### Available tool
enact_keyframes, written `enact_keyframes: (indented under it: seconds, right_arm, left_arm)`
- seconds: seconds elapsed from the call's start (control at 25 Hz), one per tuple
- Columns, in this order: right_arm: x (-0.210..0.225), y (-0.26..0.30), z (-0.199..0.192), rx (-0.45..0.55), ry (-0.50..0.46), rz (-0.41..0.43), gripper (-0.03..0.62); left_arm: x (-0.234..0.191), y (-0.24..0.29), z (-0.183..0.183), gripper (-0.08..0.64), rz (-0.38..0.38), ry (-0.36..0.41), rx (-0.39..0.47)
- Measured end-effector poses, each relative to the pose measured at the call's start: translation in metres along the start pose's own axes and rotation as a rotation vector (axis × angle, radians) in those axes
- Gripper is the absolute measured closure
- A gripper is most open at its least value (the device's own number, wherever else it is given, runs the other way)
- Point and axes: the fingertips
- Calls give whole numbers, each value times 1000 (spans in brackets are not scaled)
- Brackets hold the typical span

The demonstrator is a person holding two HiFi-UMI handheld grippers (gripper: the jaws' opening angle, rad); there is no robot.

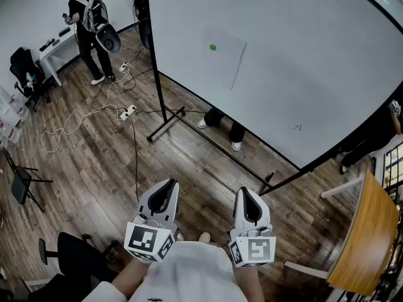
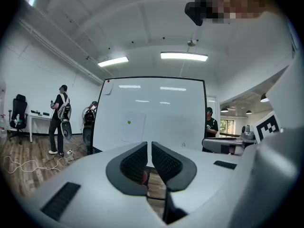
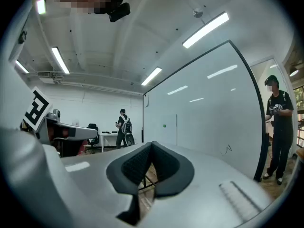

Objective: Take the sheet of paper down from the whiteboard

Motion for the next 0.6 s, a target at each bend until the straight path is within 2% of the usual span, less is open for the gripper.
enact_keyframes:
  seconds: [0.6]
  right_arm:
    - [31,7,-11,27,35,71,580]
  left_arm:
    - [20,25,-13,552,50,23,-24]
Point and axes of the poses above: the fingertips, and each gripper's own axes: y forward along the fingers, x to its right, z out of its top, and after that the axes turned 4 degrees about -z, right-handed
